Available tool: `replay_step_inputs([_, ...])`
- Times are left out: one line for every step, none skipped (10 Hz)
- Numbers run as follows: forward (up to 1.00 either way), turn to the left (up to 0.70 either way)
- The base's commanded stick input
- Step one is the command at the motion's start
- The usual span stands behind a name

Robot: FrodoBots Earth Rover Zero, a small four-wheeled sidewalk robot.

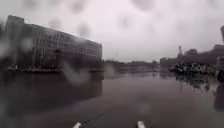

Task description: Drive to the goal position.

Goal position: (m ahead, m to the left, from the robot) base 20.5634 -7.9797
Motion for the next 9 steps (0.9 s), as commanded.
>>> replay_step_inputs([0.70,0.01])
replay_step_inputs([0.70,0.01])
replay_step_inputs([0.70,0.01])
replay_step_inputs([0.70,0.01])
replay_step_inputs([0.70,0.01])
replay_step_inputs([0.70,0.01])
replay_step_inputs([0.70,0.01])
replay_step_inputs([0.70,0.01])
replay_step_inputs([0.70,0.01])
